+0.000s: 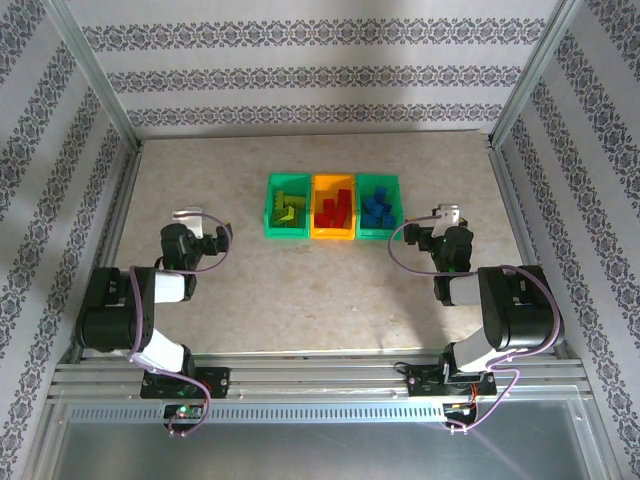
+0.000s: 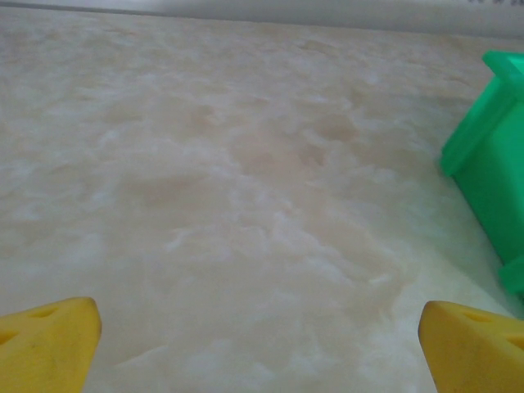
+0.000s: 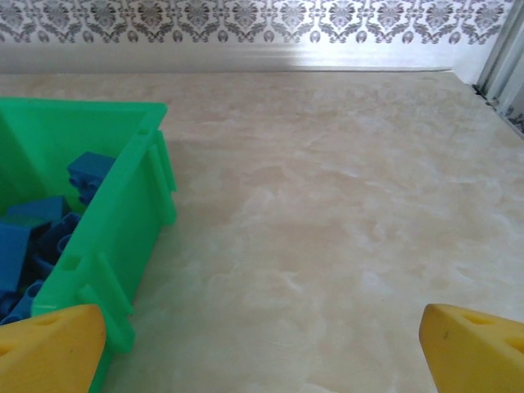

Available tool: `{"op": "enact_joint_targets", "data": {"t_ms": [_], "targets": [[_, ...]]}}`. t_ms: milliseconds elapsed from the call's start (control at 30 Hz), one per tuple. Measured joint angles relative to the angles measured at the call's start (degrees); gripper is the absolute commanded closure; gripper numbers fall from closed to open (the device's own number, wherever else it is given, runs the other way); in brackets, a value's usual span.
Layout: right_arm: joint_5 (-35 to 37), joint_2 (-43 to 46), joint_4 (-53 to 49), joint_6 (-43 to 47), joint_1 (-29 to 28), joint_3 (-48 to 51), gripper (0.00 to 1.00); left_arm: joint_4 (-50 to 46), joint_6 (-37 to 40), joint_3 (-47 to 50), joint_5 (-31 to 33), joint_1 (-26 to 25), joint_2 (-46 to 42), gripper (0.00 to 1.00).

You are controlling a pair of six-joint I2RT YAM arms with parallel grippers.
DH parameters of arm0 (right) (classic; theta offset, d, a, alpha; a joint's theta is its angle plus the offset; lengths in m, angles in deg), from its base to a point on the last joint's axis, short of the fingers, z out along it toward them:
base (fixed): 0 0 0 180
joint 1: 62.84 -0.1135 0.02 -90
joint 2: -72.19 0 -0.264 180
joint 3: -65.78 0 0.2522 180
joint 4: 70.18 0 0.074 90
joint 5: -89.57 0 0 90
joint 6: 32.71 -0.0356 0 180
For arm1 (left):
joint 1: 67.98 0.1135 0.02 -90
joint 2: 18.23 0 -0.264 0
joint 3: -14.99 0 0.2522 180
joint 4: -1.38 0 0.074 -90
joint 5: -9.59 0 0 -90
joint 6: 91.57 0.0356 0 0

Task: Sort the legos into containers by color
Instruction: Reset both arms

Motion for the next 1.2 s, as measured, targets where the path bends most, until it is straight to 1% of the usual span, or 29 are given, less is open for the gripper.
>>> {"op": "enact_joint_targets", "data": {"t_ms": [67, 167, 333, 467, 1200], "targets": [[0.76, 0.0, -0.39, -0.39, 0.0, -0.02, 0.02, 0.79, 0.96, 0.07, 0.11, -0.98, 1.33, 0.0], [1.29, 0.0, -0.79, -0.92, 0.0, -0.02, 0.02, 1.62, 1.57, 0.09, 0.42, -1.16, 2.08, 0.0], [2.27, 0.0, -1.42, -1.22, -0.02, -0.02, 0.02, 2.05, 1.6, 0.07, 4.04, -1.33, 2.12, 0.0], [2.99, 0.0, -1.51, -1.22, -0.02, -0.02, 0.02, 2.1, 1.6, 0.07, 5.42, -1.55, 2.12, 0.0], [3.37, 0.0, -1.51, -1.22, -0.02, -0.02, 0.02, 3.34, 2.21, 0.07, 5.05, -1.55, 2.12, 0.0]]}}
